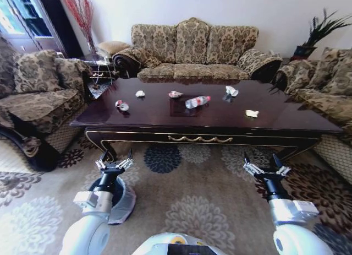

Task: Move to the front of the table and place the trash on the table into the trash bin.

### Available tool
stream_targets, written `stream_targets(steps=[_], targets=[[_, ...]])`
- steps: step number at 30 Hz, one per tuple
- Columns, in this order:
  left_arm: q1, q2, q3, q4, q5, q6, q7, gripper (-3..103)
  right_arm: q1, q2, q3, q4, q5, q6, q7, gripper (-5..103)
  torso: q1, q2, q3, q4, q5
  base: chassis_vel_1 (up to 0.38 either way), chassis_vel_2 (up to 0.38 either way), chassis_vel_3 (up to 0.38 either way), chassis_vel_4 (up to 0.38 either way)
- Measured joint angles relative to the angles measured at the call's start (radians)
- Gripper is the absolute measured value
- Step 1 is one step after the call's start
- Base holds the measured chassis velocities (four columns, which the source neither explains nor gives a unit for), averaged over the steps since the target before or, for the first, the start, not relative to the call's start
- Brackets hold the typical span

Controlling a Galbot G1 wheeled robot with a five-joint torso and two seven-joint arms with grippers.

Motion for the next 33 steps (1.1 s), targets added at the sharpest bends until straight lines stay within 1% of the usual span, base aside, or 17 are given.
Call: stream_targets(steps=[3, 6, 13, 17, 19, 24, 28, 29, 30, 33], targets=[[0.000, 0.000, 0.000, 0.000, 0.000, 0.000, 0.000, 100, 0.000, 0.000, 0.001, -0.001, -0.005, 0.000, -0.003, 100, 0.000, 0.000, 0.000, 0.0000, 0.0002, 0.062, 0.042, -0.066, -0.033], [0.000, -0.001, 0.001, 0.000, 0.000, 0.000, 0.001, 100, -0.003, 0.004, 0.002, -0.002, -0.023, -0.009, -0.006, 100, 0.000, 0.000, 0.000, -0.0001, 0.0013, -0.017, -0.019, 0.010, 0.002], [0.000, -0.001, 0.001, -0.001, 0.000, 0.001, 0.002, 100, -0.003, 0.006, 0.000, -0.006, -0.028, -0.008, -0.003, 100, 0.000, 0.000, 0.000, -0.0001, 0.0008, -0.030, -0.026, 0.016, 0.002], [0.000, -0.001, 0.002, -0.004, 0.000, 0.004, 0.002, 100, -0.006, 0.007, 0.001, -0.011, -0.028, -0.004, -0.002, 100, 0.000, 0.000, 0.000, 0.0002, 0.0010, 0.092, 0.117, -0.060, -0.086], [-0.003, 0.000, 0.008, -0.009, -0.001, 0.016, 0.002, 100, -0.008, 0.009, 0.000, -0.012, -0.025, -0.001, -0.002, 100, 0.000, 0.000, 0.000, 0.0001, 0.0009, 0.118, 0.112, -0.124, -0.124], [-0.007, 0.003, 0.012, -0.010, -0.003, 0.024, 0.001, 100, -0.005, 0.014, -0.005, -0.016, -0.023, 0.000, -0.002, 100, 0.000, 0.000, 0.000, -0.0001, 0.0009, 0.163, 0.168, -0.174, -0.174], [-0.007, 0.009, 0.003, 0.018, -0.006, 0.022, -0.003, 100, 0.000, 0.013, -0.010, -0.023, -0.006, 0.013, 0.020, 100, 0.000, 0.000, 0.000, -0.0003, 0.0000, 0.193, 0.186, -0.169, -0.187], [-0.004, 0.015, -0.009, 0.038, -0.009, 0.017, -0.007, 100, 0.001, 0.011, -0.009, -0.024, -0.002, 0.014, 0.025, 100, 0.000, 0.000, 0.000, 0.0000, 0.0000, 0.121, 0.128, -0.133, -0.159], [-0.002, 0.020, -0.018, 0.052, -0.016, 0.016, -0.009, 100, 0.002, 0.010, -0.008, -0.025, -0.001, 0.014, 0.027, 100, 0.000, 0.000, 0.000, 0.0001, -0.0004, 0.121, 0.128, -0.095, -0.095], [0.017, 0.043, -0.054, 0.085, -0.053, 0.026, -0.002, 100, 0.001, 0.008, -0.002, -0.028, 0.003, 0.014, 0.033, 100, 0.000, 0.000, 0.000, 0.0001, 0.0003, 0.044, 0.056, -0.005, -0.019]])
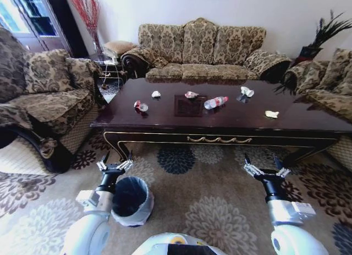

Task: Move to the front of the table and place the trash on the table into the trash bin.

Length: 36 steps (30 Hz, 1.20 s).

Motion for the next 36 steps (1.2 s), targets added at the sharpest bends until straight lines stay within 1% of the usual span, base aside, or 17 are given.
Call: stream_targets(steps=[3, 4, 6, 7, 8, 9, 12, 13, 14, 15, 17, 18, 19, 22, 25, 26, 36], targets=[[0.042, 0.050, -0.048, 0.061, -0.050, 0.017, 0.057, 100, 0.002, -0.001, 0.000, -0.011, 0.005, -0.005, 0.002, 100, 0.000, 0.000, 0.000, -0.0003, 0.0008, -0.011, -0.018, 0.007, 0.013], [0.042, 0.050, -0.048, 0.061, -0.050, 0.017, 0.057, 100, 0.002, -0.001, 0.000, -0.011, 0.005, -0.005, 0.002, 100, 0.000, 0.000, 0.000, -0.0003, 0.0008, -0.034, -0.055, 0.021, 0.038], [0.050, 0.082, -0.062, 0.122, -0.082, 0.023, 0.091, 100, 0.007, 0.000, -0.004, -0.023, 0.005, -0.006, 0.003, 100, 0.000, 0.000, 0.000, -0.0001, 0.0007, -0.020, -0.028, 0.011, 0.009], [0.042, 0.113, -0.065, 0.186, -0.121, 0.034, 0.112, 100, 0.011, 0.000, -0.010, -0.037, 0.004, -0.006, 0.003, 100, 0.000, 0.000, 0.000, 0.0001, 0.0006, 0.000, 0.000, 0.000, 0.000], [0.035, 0.126, -0.065, 0.217, -0.134, 0.038, 0.122, 100, 0.012, 0.001, -0.012, -0.044, 0.004, -0.006, 0.003, 100, 0.000, 0.000, 0.000, 0.0001, 0.0005, 0.000, 0.000, 0.000, 0.000], [0.035, 0.126, -0.065, 0.217, -0.134, 0.038, 0.122, 100, 0.012, 0.001, -0.012, -0.044, 0.004, -0.006, 0.003, 100, 0.000, 0.000, 0.000, 0.0001, 0.0005, 0.000, 0.000, 0.000, 0.000], [-0.020, 0.195, -0.053, 0.335, -0.161, 0.068, 0.166, 100, 0.014, -0.006, -0.015, -0.080, 0.001, -0.006, 0.002, 100, 0.000, 0.000, 0.000, -0.0004, -0.0001, 0.000, 0.000, 0.000, 0.000], [-0.020, 0.195, -0.053, 0.335, -0.161, 0.068, 0.166, 100, 0.014, -0.006, -0.015, -0.080, 0.001, -0.006, 0.002, 100, 0.000, 0.000, 0.000, -0.0004, -0.0001, 0.000, 0.000, 0.000, 0.000], [-0.037, 0.223, -0.051, 0.359, -0.173, 0.097, 0.179, 100, 0.014, -0.011, -0.014, -0.093, 0.001, -0.005, 0.003, 100, 0.000, 0.000, 0.000, -0.0003, 0.0001, 0.000, 0.000, 0.000, 0.000], [-0.037, 0.223, -0.051, 0.359, -0.173, 0.097, 0.179, 100, 0.014, -0.011, -0.014, -0.093, 0.001, -0.005, 0.003, 100, 0.000, 0.000, 0.000, -0.0003, 0.0001, 0.000, 0.000, 0.000, 0.000], [-0.055, 0.269, -0.051, 0.389, -0.179, 0.121, 0.204, 100, 0.014, -0.017, -0.013, -0.110, 0.000, -0.005, 0.003, 100, 0.000, 0.000, 0.000, -0.0003, 0.0001, 0.000, 0.000, 0.000, 0.000], [-0.062, 0.315, -0.052, 0.414, -0.182, 0.130, 0.229, 100, 0.014, -0.020, -0.013, -0.123, -0.003, -0.003, 0.003, 100, 0.000, 0.000, 0.000, -0.0005, 0.0001, 0.000, 0.000, 0.000, 0.000], [-0.062, 0.315, -0.052, 0.414, -0.182, 0.130, 0.229, 100, 0.014, -0.020, -0.013, -0.123, -0.003, -0.003, 0.003, 100, 0.000, 0.000, 0.000, -0.0005, 0.0001, 0.000, 0.000, 0.000, 0.000], [-0.061, 0.378, -0.067, 0.445, -0.206, 0.152, 0.271, 100, 0.022, -0.015, -0.021, -0.150, -0.023, 0.004, 0.003, 100, 0.000, 0.000, 0.000, -0.0001, 0.0001, 0.000, 0.000, 0.000, 0.000], [-0.057, 0.392, -0.071, 0.453, -0.224, 0.159, 0.276, 100, 0.029, -0.009, -0.025, -0.156, -0.027, 0.004, 0.003, 100, 0.000, 0.000, 0.000, 0.0001, 0.0002, 0.000, 0.000, 0.000, 0.000], [-0.057, 0.398, -0.071, 0.462, -0.238, 0.174, 0.273, 100, 0.038, -0.004, -0.029, -0.160, -0.031, 0.004, 0.003, 100, 0.000, 0.000, 0.000, -0.0001, 0.0003, 0.000, 0.000, 0.000, 0.000], [-0.053, 0.392, -0.056, 0.495, -0.245, 0.212, 0.247, 100, 0.060, -0.008, -0.032, -0.174, -0.037, -0.002, 0.005, 100, 0.000, 0.000, 0.000, -0.0001, 0.0005, 0.000, 0.000, 0.000, 0.000]])
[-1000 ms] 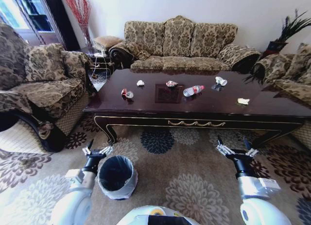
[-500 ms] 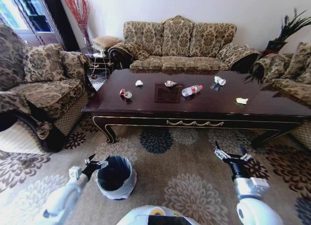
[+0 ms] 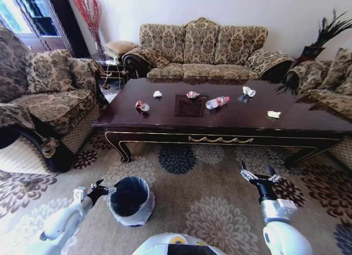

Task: Move to the front of the table and place the trash on the table into the trash bin.

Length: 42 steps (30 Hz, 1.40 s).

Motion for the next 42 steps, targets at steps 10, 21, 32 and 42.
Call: stream_targets(steps=[10, 21, 32, 42], targets=[[0.008, -0.022, 0.006, -0.007, 0.007, 0.013, 0.006, 101, -0.004, -0.001, 0.006, -0.004, 0.002, 0.002, 0.001, 100, 0.000, 0.000, 0.000, 0.0000, 0.0000, 0.000, 0.000, 0.000, 0.000], [0.002, -0.042, 0.020, 0.006, 0.031, 0.013, 0.021, 74, -0.012, 0.000, 0.018, -0.013, 0.033, 0.011, 0.002, 100, 0.000, 0.000, 0.000, 0.0000, -0.0001, 0.000, 0.000, 0.000, 0.000], [0.001, -0.042, 0.028, 0.008, 0.048, 0.048, 0.032, 45, -0.014, 0.004, 0.021, -0.023, 0.040, 0.012, 0.004, 100, 0.000, 0.000, 0.000, -0.0002, 0.0000, 0.000, 0.000, 0.000, 0.000], [-0.006, -0.033, 0.034, 0.011, 0.062, 0.079, 0.044, 22, -0.017, 0.007, 0.028, -0.027, 0.042, 0.024, 0.005, 100, 0.000, 0.000, 0.000, -0.0001, 0.0001, 0.000, 0.000, 0.000, 0.000]])
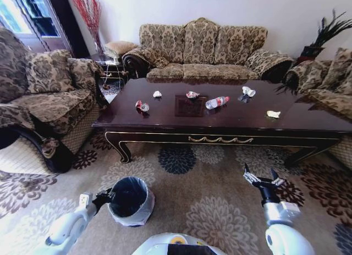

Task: Move to the front of the table and place the trash on the table into the trash bin.

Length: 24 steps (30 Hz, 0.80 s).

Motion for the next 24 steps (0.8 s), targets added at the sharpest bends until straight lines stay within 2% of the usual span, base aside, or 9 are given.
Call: stream_targets(steps=[4, 7, 15, 18, 24], targets=[[-0.001, -0.002, 0.002, -0.011, 0.020, 0.001, 0.000, 6, 0.000, 0.004, 0.000, -0.008, -0.001, 0.009, 0.001, 100, 0.000, 0.000, 0.000, 0.0001, -0.0006, 0.000, 0.000, 0.000, 0.000], [-0.001, -0.003, 0.003, -0.013, 0.021, -0.001, -0.001, 2, 0.000, 0.006, -0.001, -0.009, -0.002, 0.011, 0.001, 100, 0.000, 0.000, 0.000, 0.0001, -0.0005, 0.000, 0.000, 0.000, 0.000], [-0.004, -0.012, 0.003, -0.014, 0.028, -0.022, -0.011, 2, -0.002, 0.005, 0.002, -0.009, -0.003, 0.014, 0.002, 100, 0.000, 0.000, 0.000, 0.0003, -0.0002, 0.000, 0.000, 0.000, 0.000], [-0.008, -0.037, -0.013, -0.046, 0.029, -0.076, -0.041, 2, -0.005, 0.005, 0.003, -0.004, -0.003, 0.017, 0.002, 100, 0.000, 0.001, 0.001, 0.0002, -0.0005, 0.000, 0.000, 0.000, 0.000], [0.010, -0.099, -0.051, -0.156, 0.049, -0.119, -0.056, 2, -0.002, 0.002, -0.001, 0.002, -0.006, 0.017, 0.003, 100, 0.004, 0.018, 0.014, -0.0002, 0.0000, 0.000, 0.000, 0.000, 0.000]])
